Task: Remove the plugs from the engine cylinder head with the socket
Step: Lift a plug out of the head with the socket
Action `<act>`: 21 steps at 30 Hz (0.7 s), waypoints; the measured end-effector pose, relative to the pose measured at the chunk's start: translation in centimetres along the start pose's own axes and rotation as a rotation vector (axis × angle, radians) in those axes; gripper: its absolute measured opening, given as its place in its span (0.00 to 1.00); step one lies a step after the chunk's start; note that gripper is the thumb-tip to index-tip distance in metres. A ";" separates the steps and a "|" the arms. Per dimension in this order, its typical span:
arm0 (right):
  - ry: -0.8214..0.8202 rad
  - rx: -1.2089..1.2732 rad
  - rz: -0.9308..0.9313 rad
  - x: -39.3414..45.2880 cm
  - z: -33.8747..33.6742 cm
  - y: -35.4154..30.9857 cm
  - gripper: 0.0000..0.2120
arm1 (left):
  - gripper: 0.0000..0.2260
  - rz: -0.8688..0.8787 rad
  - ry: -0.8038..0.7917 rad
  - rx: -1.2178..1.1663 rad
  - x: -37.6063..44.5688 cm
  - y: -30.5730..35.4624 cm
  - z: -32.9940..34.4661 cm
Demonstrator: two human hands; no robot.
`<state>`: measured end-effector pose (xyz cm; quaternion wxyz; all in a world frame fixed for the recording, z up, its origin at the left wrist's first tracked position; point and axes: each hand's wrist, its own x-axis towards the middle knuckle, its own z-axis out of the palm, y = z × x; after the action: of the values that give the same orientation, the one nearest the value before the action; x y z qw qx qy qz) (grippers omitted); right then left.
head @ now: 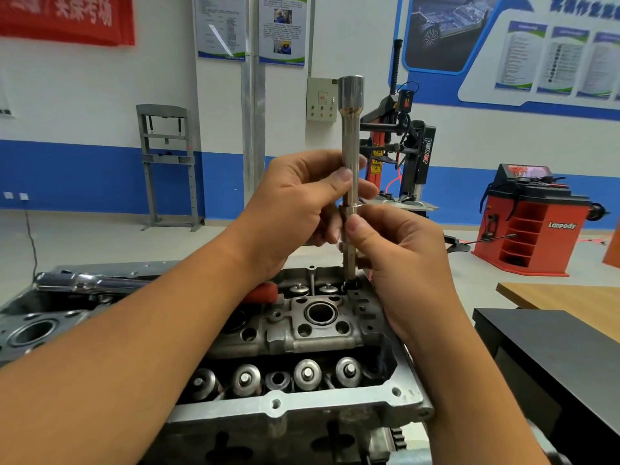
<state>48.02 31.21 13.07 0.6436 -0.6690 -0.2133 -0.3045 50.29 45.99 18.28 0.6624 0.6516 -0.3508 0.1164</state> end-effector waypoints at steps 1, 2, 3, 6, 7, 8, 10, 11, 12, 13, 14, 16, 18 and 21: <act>-0.021 -0.001 0.006 0.0 0.0 0.0 0.07 | 0.08 0.010 0.011 0.015 0.0 0.0 0.0; -0.034 -0.007 0.011 0.0 0.1 -0.2 0.07 | 0.07 0.028 0.027 0.027 0.0 -0.1 0.0; -0.043 -0.022 0.004 -0.1 0.2 -0.3 0.06 | 0.07 0.047 0.048 0.038 0.0 -0.1 0.0; 0.029 -0.062 -0.030 -0.1 0.1 -0.1 0.04 | 0.15 0.073 0.126 0.074 0.1 -0.2 0.0; 0.067 -0.043 -0.027 -0.1 0.0 0.1 0.06 | 0.17 0.072 0.133 0.073 0.1 -0.2 -0.1; 0.087 -0.018 -0.015 0.0 -0.1 0.2 0.06 | 0.18 0.068 0.114 0.058 0.1 -0.2 -0.1; 0.064 0.007 0.007 0.0 0.0 0.1 0.04 | 0.13 0.048 0.032 0.010 0.1 -0.2 0.0; 0.047 0.018 0.011 0.1 0.0 0.2 0.02 | 0.09 0.035 0.008 -0.006 0.1 -0.2 0.0; 0.040 0.036 0.019 0.2 0.1 0.1 0.01 | 0.08 0.028 0.007 -0.006 0.1 -0.2 0.0; 0.040 0.046 0.026 0.2 0.2 0.1 0.02 | 0.08 0.028 0.022 0.006 0.1 -0.3 0.0; 0.041 0.053 0.040 0.3 0.3 0.0 0.04 | 0.07 0.035 0.041 0.021 0.1 -0.3 0.0; 0.045 0.016 0.033 0.2 0.3 0.1 0.04 | 0.05 0.050 0.078 0.037 0.1 -0.2 0.0; 0.091 -0.056 0.013 0.1 0.2 0.0 0.09 | 0.13 0.049 0.112 0.049 0.1 -0.3 0.0; 0.098 -0.029 0.012 0.0 0.1 0.0 0.04 | 0.15 0.065 0.094 0.033 0.1 -0.3 0.1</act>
<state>48.05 31.34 13.06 0.6453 -0.6638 -0.1730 -0.3362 50.50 45.86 18.08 0.6632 0.6445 -0.3383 0.1741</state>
